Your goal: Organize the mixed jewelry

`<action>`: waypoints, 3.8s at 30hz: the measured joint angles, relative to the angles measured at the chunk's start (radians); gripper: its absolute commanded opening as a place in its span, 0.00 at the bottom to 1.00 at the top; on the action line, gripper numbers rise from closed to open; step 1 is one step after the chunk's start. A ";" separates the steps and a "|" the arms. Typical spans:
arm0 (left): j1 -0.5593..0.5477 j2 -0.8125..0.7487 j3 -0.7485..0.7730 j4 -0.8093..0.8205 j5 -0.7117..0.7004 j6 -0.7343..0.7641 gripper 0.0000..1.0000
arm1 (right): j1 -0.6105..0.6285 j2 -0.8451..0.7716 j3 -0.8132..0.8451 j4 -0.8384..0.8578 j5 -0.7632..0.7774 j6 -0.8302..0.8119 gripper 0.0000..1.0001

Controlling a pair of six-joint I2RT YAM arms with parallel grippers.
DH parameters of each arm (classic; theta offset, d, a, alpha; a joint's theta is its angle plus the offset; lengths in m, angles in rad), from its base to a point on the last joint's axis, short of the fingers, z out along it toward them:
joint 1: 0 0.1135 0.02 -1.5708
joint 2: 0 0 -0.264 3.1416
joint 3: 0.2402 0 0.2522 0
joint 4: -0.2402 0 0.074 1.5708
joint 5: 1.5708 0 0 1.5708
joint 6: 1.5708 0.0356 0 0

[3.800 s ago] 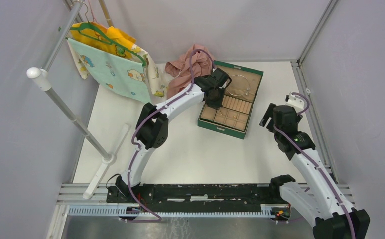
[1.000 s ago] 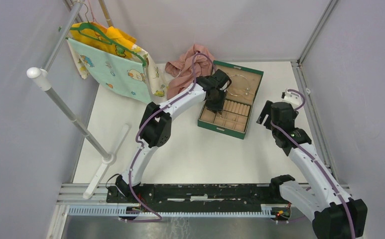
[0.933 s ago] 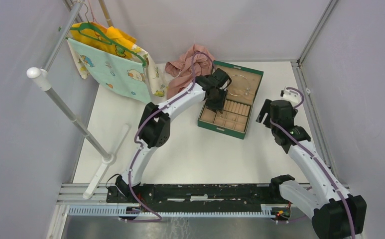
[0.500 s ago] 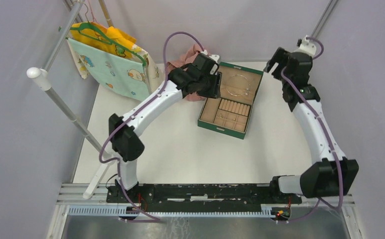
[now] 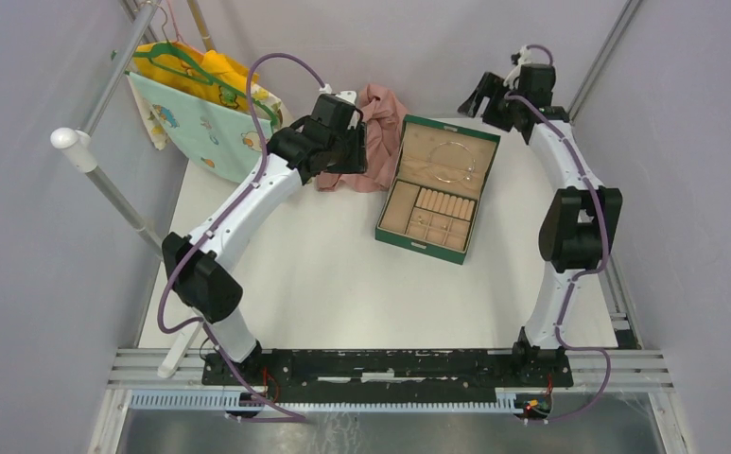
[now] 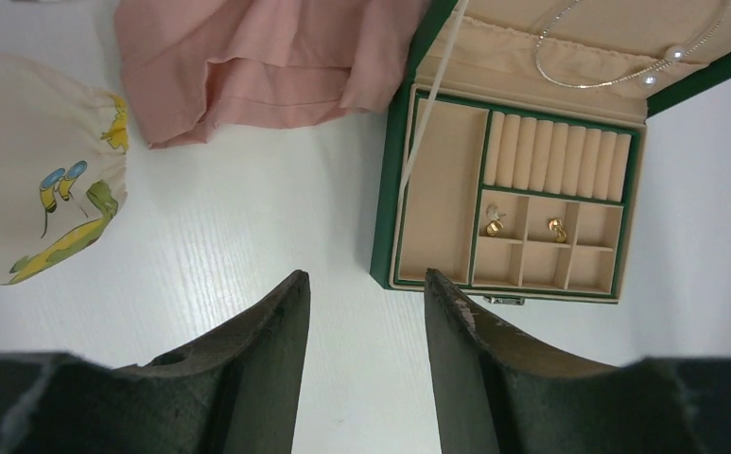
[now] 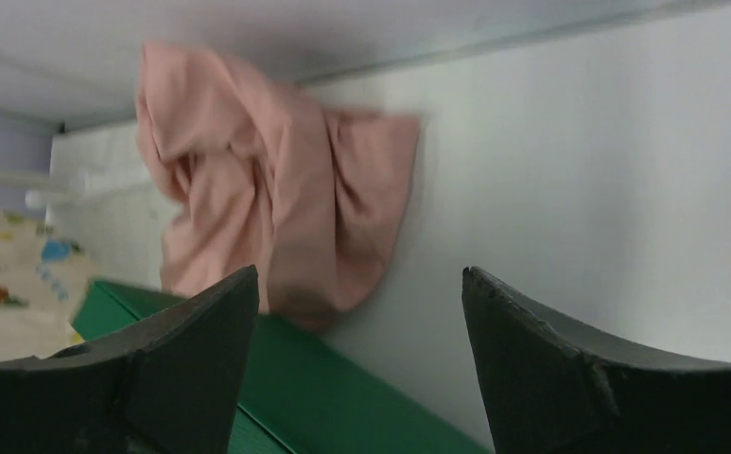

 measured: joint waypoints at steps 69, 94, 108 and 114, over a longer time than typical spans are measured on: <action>-0.178 0.207 -0.003 0.050 0.087 0.005 0.55 | 0.443 -0.676 -0.732 -0.232 0.575 -0.184 0.87; 0.226 -0.173 0.006 -0.011 -0.065 0.024 0.95 | 0.439 -1.029 -0.745 0.159 1.229 -0.389 0.98; 0.226 -0.214 -0.036 0.003 -0.122 0.027 0.96 | 0.439 -1.004 -0.729 0.159 1.186 -0.354 0.98; 0.226 -0.248 -0.096 0.037 -0.122 0.027 0.96 | 0.439 -1.004 -0.729 0.159 1.179 -0.341 0.98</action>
